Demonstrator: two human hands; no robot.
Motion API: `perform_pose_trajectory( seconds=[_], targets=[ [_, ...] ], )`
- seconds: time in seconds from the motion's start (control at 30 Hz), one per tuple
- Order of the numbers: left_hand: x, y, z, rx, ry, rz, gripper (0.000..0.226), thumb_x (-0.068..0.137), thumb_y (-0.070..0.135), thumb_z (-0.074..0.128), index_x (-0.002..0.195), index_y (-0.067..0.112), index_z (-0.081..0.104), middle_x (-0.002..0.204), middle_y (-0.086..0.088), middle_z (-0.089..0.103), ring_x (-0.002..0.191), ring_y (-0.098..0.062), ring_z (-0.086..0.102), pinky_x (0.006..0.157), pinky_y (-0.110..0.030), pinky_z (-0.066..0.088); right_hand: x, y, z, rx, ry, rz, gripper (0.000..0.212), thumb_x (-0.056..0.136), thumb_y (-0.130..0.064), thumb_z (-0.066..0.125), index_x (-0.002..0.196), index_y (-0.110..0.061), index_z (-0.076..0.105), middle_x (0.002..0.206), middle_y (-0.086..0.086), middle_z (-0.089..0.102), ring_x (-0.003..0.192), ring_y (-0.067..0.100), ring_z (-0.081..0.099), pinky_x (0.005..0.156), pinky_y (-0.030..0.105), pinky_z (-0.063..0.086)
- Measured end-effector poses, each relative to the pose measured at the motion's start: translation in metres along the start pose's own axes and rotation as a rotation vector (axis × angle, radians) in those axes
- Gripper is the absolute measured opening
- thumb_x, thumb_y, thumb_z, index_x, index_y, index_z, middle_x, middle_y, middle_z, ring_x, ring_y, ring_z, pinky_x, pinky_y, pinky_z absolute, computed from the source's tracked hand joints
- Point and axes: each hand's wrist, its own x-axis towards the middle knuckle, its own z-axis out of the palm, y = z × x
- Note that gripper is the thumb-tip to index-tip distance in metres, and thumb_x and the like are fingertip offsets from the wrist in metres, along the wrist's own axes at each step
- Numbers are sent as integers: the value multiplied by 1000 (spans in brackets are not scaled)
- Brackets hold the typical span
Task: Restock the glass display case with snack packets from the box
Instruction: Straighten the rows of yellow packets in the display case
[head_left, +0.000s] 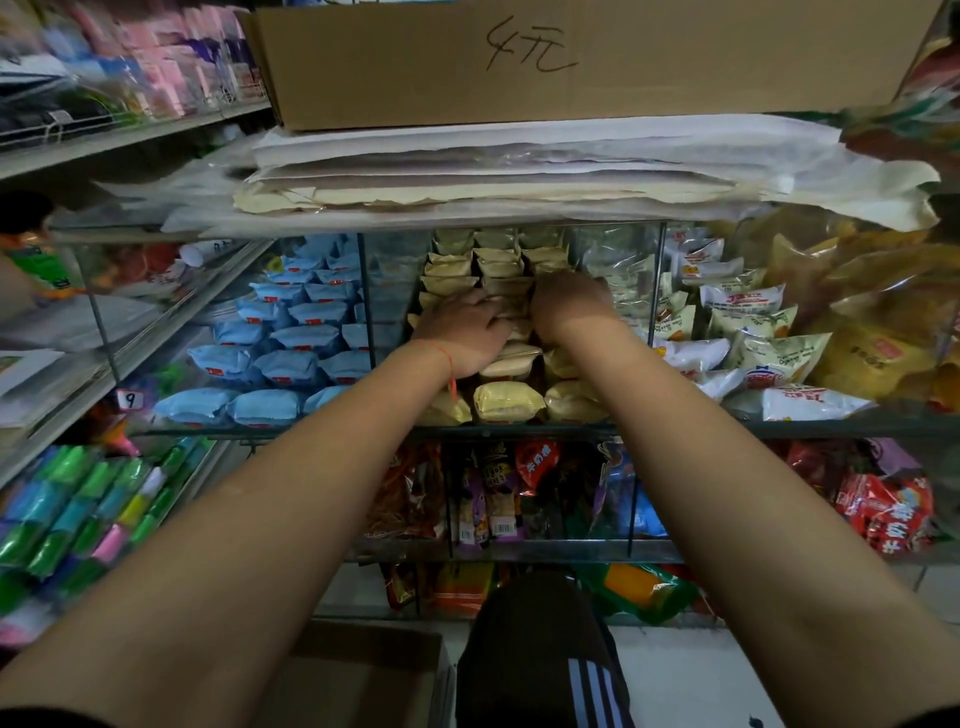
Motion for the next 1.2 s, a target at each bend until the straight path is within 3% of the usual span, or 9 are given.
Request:
perform_pose_trajectory(
  seconds=[0.07, 0.17, 0.3, 0.4, 0.53, 0.73, 0.83, 0.97, 1.2],
  targets=[
    [0, 0, 0, -12, -19, 2, 52, 98, 44, 27, 146, 28, 39, 158, 3, 25, 144, -20, 22, 116, -41, 23, 1, 1, -2, -27, -14, 8, 40, 94, -14, 48, 134, -7, 51, 139, 13, 50, 127, 32, 48, 99, 44, 41],
    [-3, 2, -2, -1, -38, -1, 53, 97, 47, 27, 146, 30, 37, 157, 3, 29, 143, -22, 25, 114, -43, 26, -2, -2, -4, -77, -29, -32, 38, 95, -13, 48, 133, -6, 51, 137, 13, 52, 128, 32, 47, 107, 45, 36],
    [-8, 2, -6, -23, -42, 12, 53, 98, 46, 27, 149, 31, 34, 161, 5, 16, 148, -19, 11, 118, -45, 15, -3, -4, -7, -45, -58, -50, 44, 93, -11, 52, 136, -4, 47, 139, 16, 49, 128, 33, 47, 109, 49, 36],
    [-14, 2, -8, -42, 19, 4, 54, 100, 40, 29, 152, 23, 28, 162, 0, 8, 149, -19, 5, 119, -37, 10, -5, -2, -10, -33, -25, -63, 42, 93, -12, 54, 133, -3, 51, 136, 16, 51, 124, 34, 51, 103, 44, 43],
    [-11, 7, -12, -33, 68, 20, 53, 102, 36, 28, 150, 16, 30, 161, -2, 15, 147, -20, 12, 117, -34, 16, -5, 1, -10, -54, -15, -98, 31, 94, -10, 51, 124, -3, 59, 127, 15, 59, 116, 31, 57, 93, 39, 49],
    [4, 13, -18, -25, 34, 8, 54, 100, 36, 26, 149, 13, 33, 160, -5, 19, 146, -23, 18, 117, -39, 21, 3, 4, -25, -87, 4, -95, 37, 97, -12, 43, 132, -4, 52, 137, 15, 52, 127, 32, 48, 107, 46, 35],
    [10, 15, -19, -45, 11, 26, 56, 98, 37, 26, 149, 16, 34, 160, -5, 21, 146, -24, 19, 118, -39, 21, 9, 0, -22, -69, 4, -131, 34, 98, -9, 41, 129, 0, 54, 132, 18, 55, 120, 32, 54, 101, 42, 45],
    [9, 15, -11, -88, -74, 18, 55, 98, 41, 26, 150, 27, 30, 160, -1, 20, 147, -25, 17, 118, -44, 19, 13, -4, -16, -66, 7, -73, 38, 98, -13, 41, 133, -4, 51, 138, 15, 52, 127, 32, 49, 103, 42, 40],
    [-14, 10, -13, -90, 37, 19, 53, 100, 36, 31, 150, 20, 29, 161, -4, 16, 148, -22, 13, 119, -36, 15, 21, -2, -9, 9, 32, -52, 34, 97, -12, 40, 125, 0, 56, 129, 18, 57, 116, 32, 57, 89, 39, 48]
  ],
)
